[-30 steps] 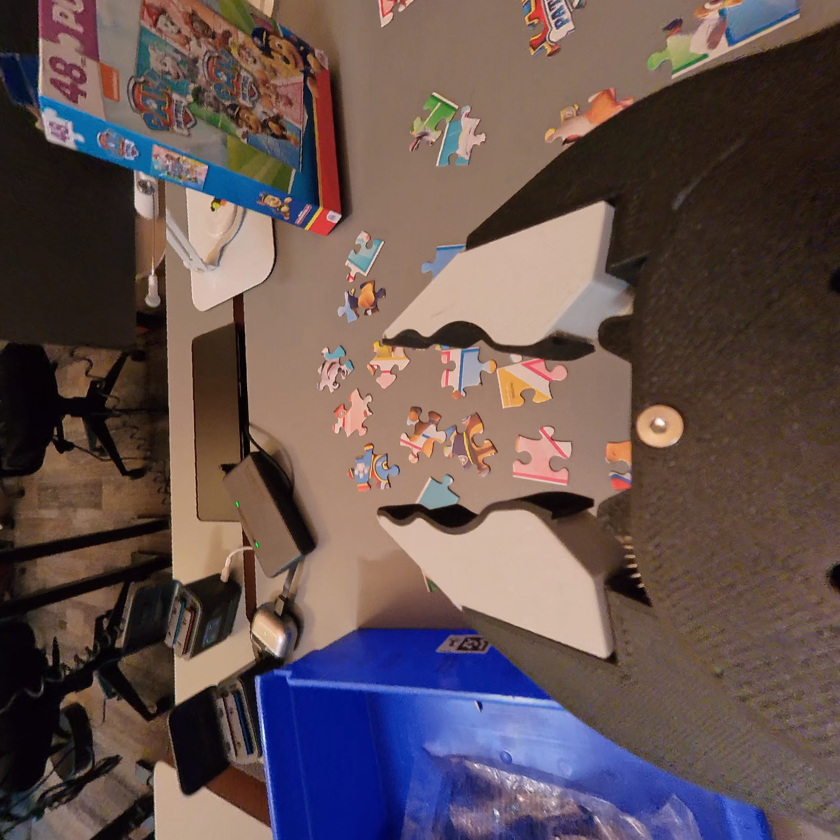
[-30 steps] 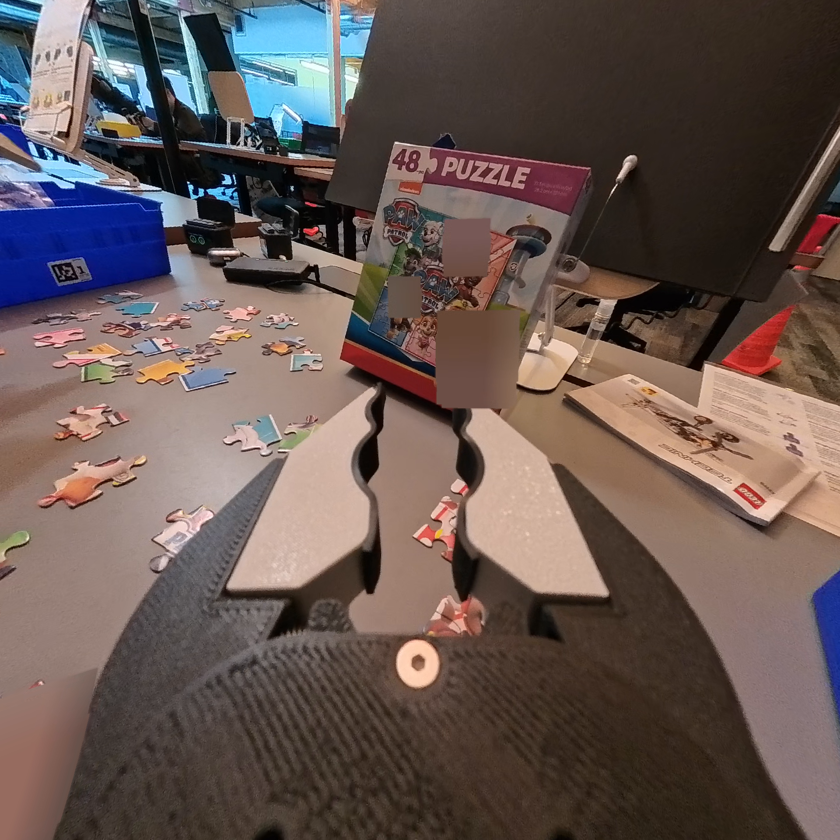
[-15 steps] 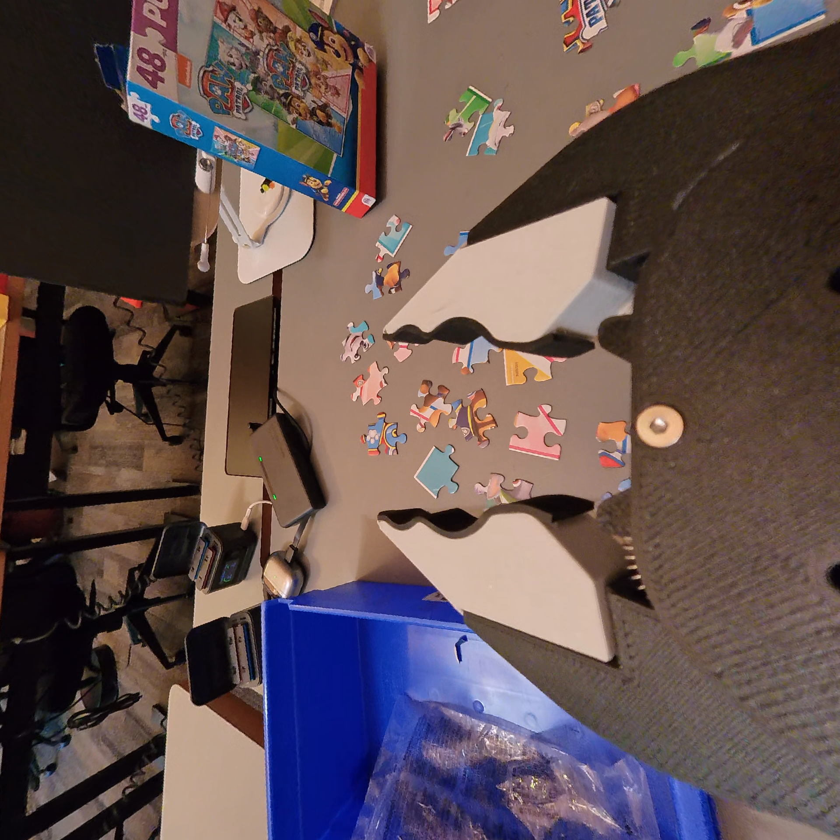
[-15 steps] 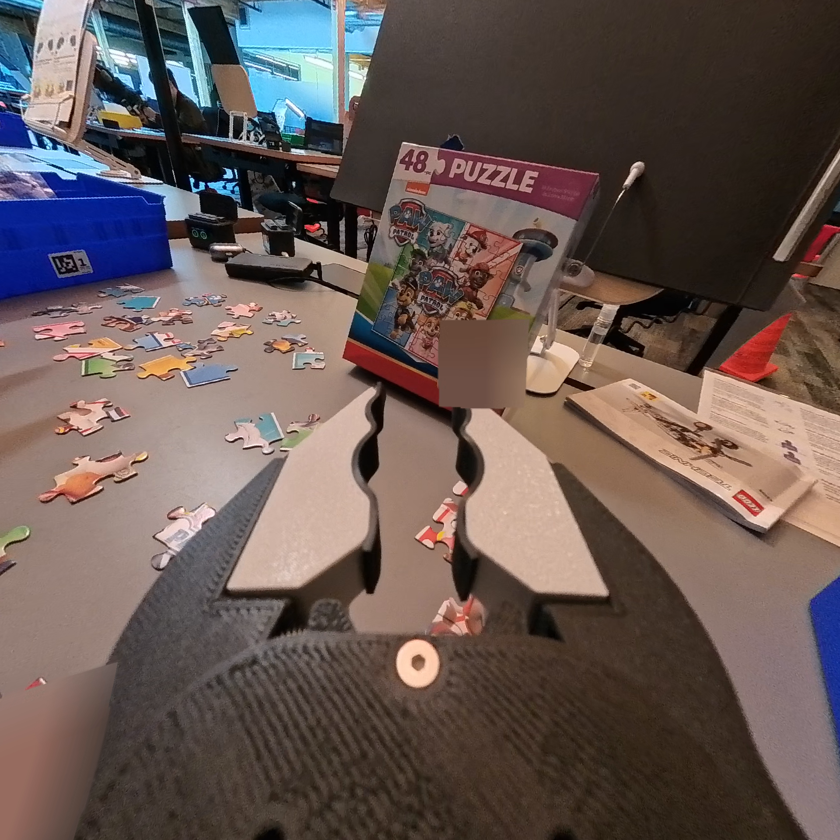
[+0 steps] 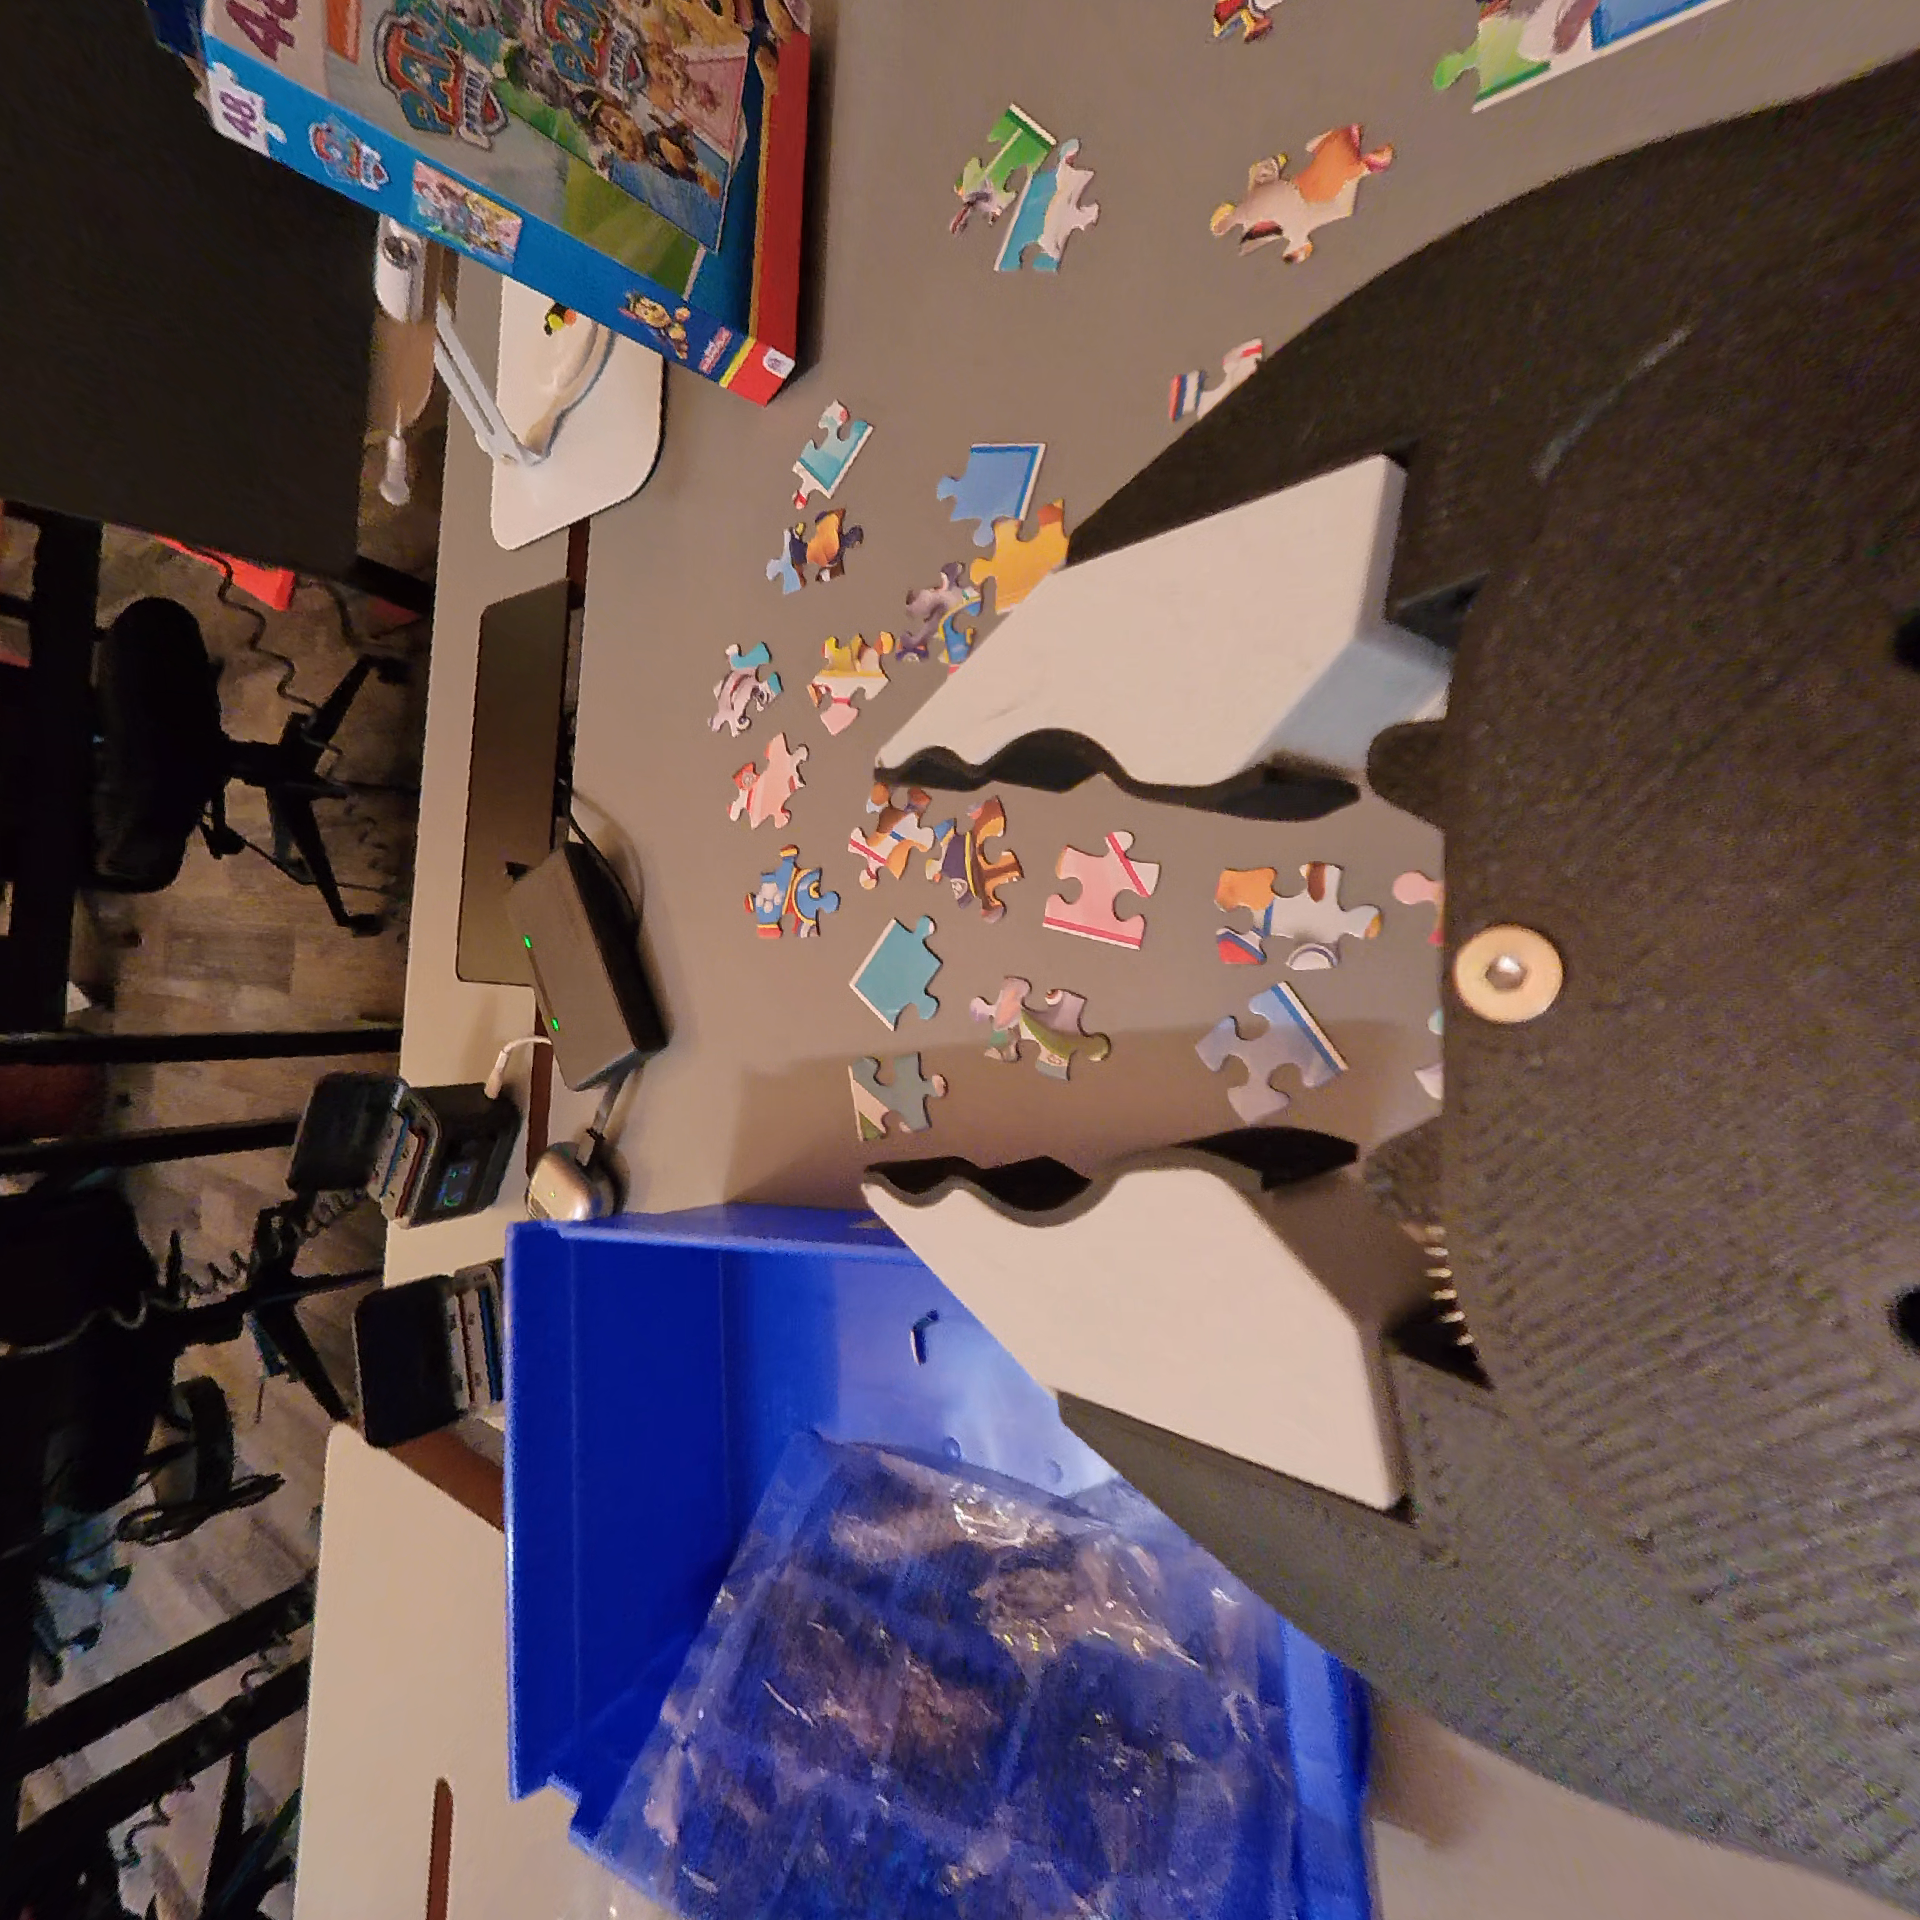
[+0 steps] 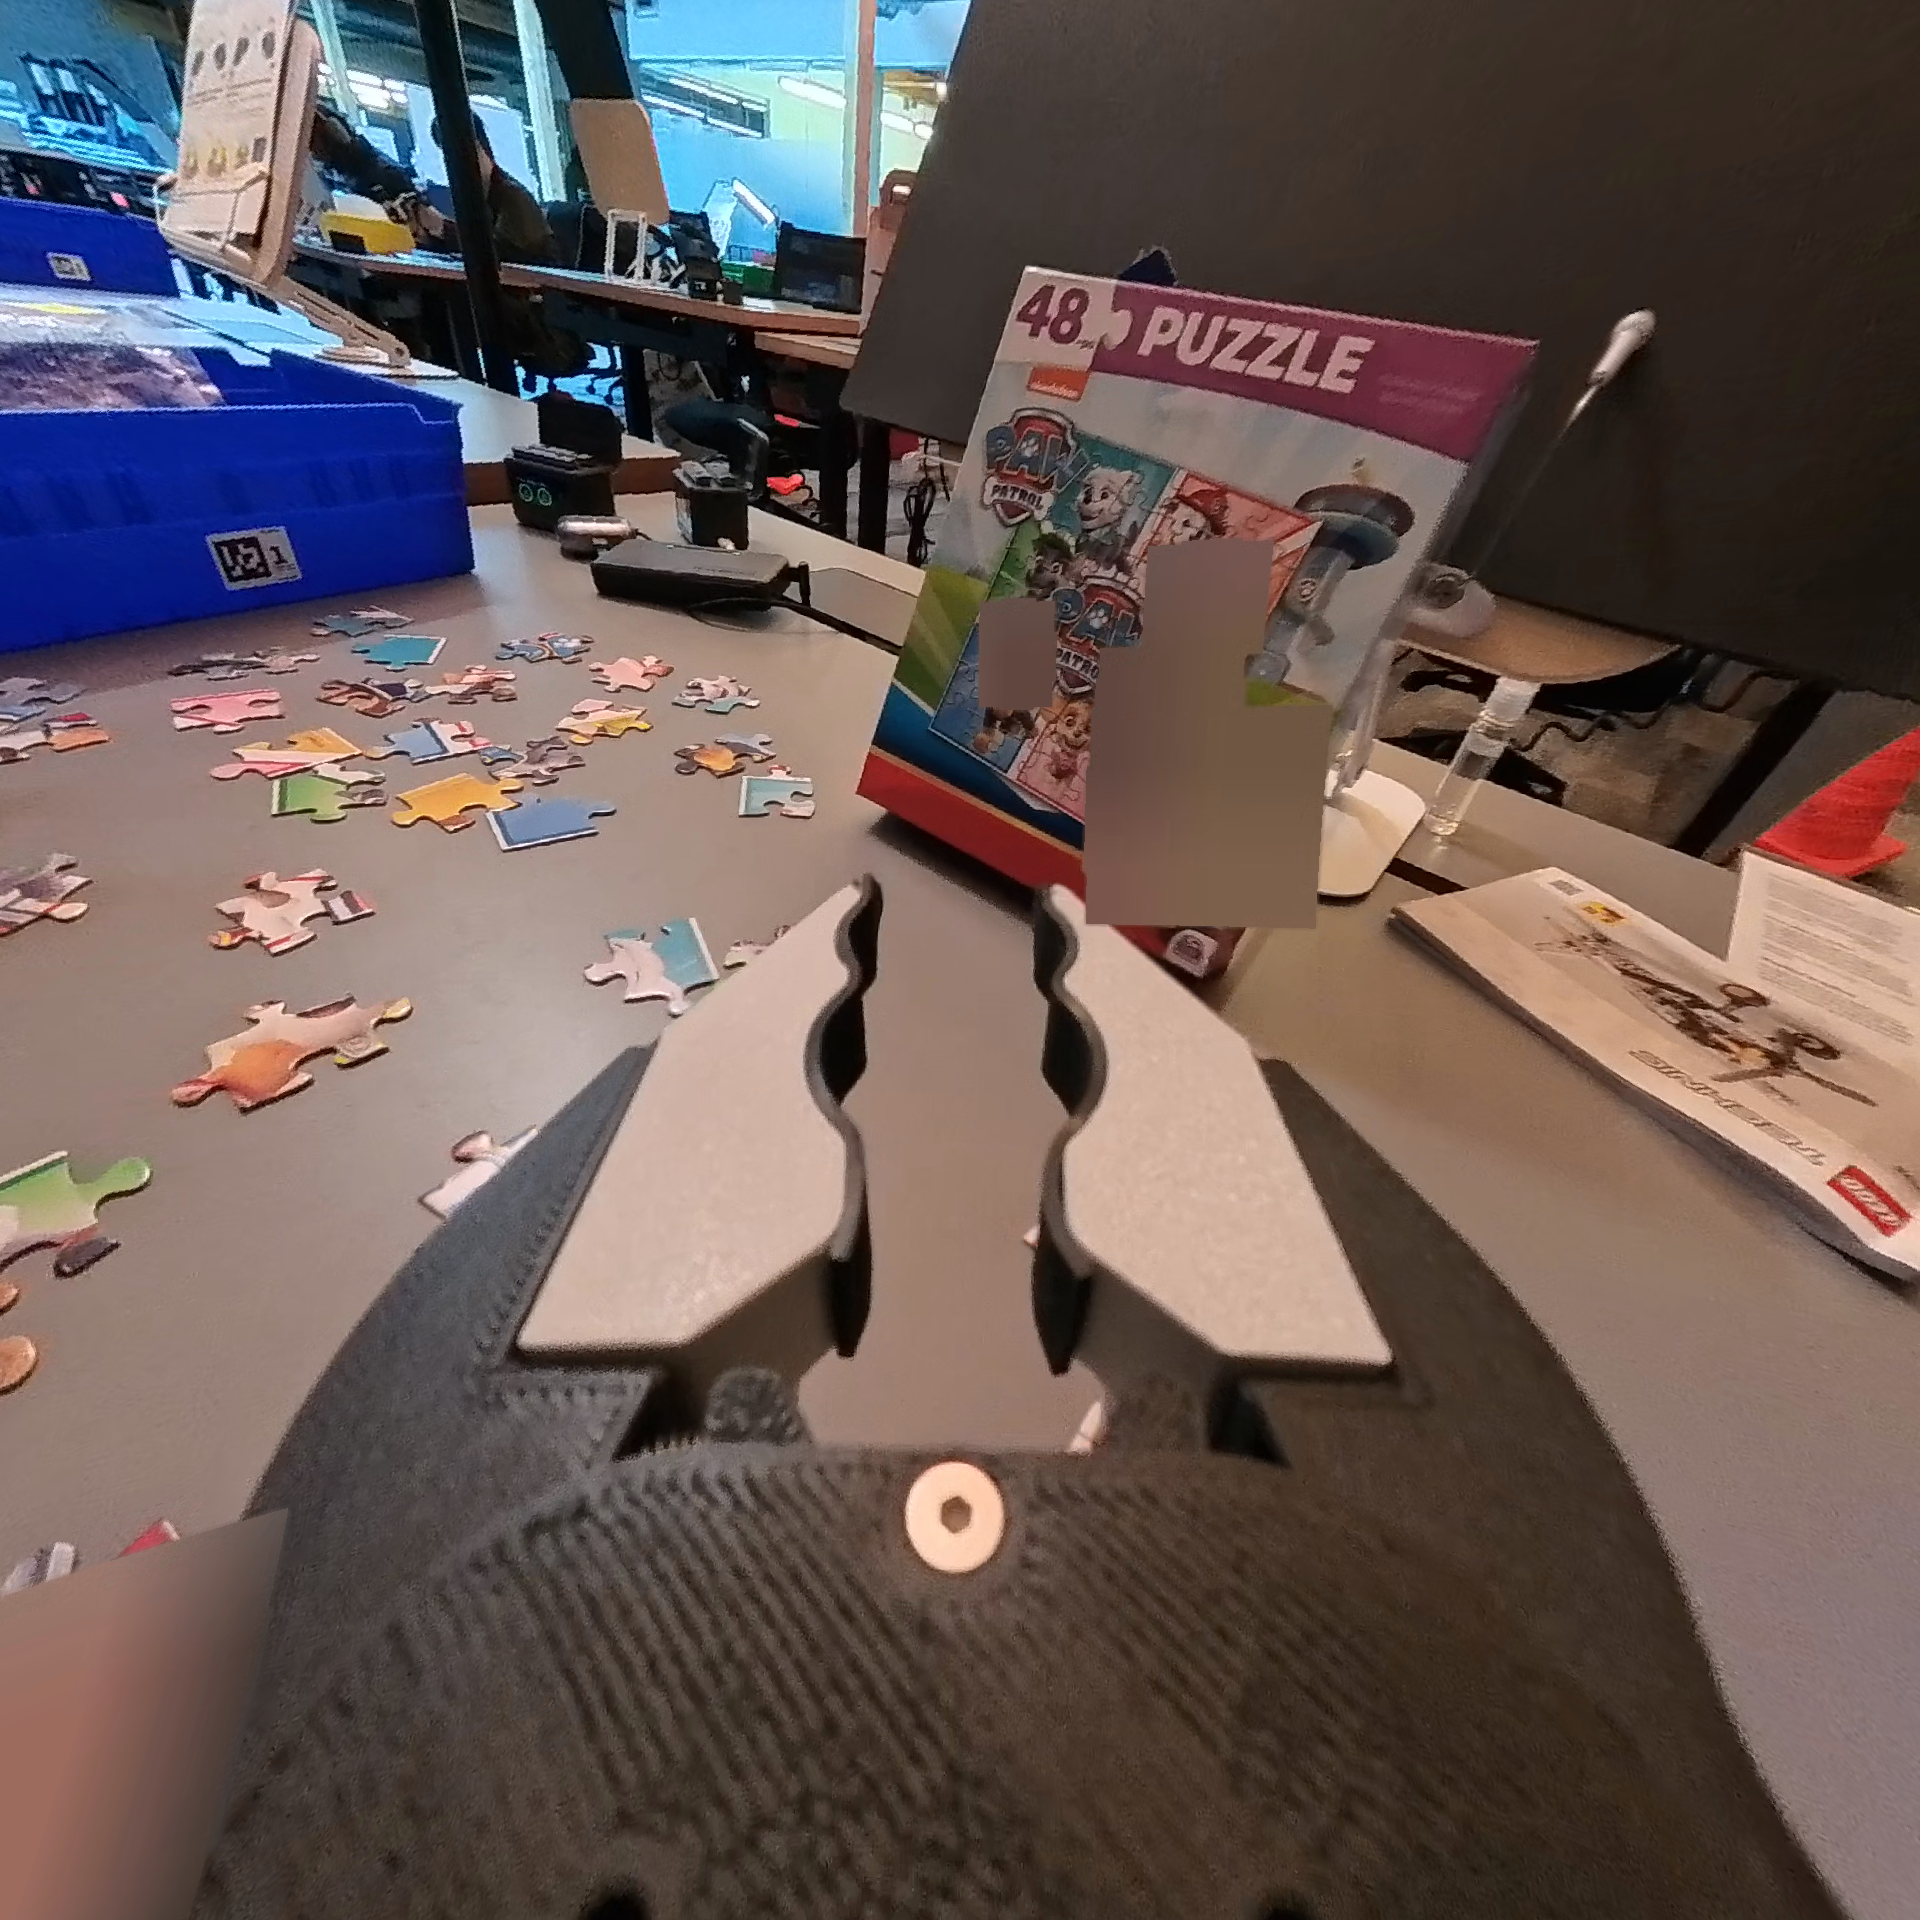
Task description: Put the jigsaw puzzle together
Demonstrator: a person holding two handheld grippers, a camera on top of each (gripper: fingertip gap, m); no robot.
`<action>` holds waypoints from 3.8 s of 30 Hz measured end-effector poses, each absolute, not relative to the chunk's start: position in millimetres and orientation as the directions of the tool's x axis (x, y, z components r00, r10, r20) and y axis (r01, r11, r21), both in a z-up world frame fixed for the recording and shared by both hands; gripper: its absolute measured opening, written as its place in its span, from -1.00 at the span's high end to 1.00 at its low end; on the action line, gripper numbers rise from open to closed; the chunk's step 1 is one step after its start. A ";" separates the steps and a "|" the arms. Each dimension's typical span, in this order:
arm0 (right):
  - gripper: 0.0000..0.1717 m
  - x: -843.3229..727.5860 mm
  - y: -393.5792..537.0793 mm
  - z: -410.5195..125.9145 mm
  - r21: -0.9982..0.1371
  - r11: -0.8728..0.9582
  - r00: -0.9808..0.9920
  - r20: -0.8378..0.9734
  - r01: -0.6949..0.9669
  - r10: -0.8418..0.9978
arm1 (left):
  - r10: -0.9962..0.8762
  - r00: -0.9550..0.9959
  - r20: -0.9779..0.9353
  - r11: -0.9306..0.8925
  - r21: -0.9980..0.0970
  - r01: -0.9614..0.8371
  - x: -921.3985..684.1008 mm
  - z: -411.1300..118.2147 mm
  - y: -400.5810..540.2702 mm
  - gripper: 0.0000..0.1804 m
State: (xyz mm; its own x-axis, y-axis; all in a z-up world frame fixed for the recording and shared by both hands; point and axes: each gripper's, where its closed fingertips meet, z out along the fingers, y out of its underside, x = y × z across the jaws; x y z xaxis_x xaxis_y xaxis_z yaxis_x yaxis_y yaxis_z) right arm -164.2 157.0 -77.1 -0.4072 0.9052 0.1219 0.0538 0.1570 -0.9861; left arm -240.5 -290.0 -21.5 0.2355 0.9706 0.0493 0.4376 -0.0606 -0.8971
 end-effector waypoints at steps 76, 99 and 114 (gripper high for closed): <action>0.48 -18.5 173.1 -69.4 -0.990 -0.127 -0.445 -0.084 -0.068 0.892 | 0.871 0.469 0.147 0.017 -0.963 0.270 -156.9 -94.9 -206.0 0.61; 0.38 -50.3 182.8 -83.8 -0.993 -0.104 -0.389 -0.115 0.050 0.914 | 0.932 0.359 -0.041 -0.221 -0.850 0.478 -108.4 -150.4 -238.5 0.46; 0.48 -63.4 151.5 -85.8 -0.983 0.176 -0.379 0.183 -0.053 0.907 | 0.947 0.316 -0.048 -0.213 -0.833 0.510 -57.1 -159.6 -243.6 0.49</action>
State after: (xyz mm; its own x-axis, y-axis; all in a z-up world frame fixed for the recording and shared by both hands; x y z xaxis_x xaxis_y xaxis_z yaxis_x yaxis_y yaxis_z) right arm -63.4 151.5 -85.8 -0.3792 0.9070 0.1830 -0.0527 0.1763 -0.9829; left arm -57.1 -243.6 -159.6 0.3164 0.9474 -0.0481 0.5102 -0.2127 -0.8333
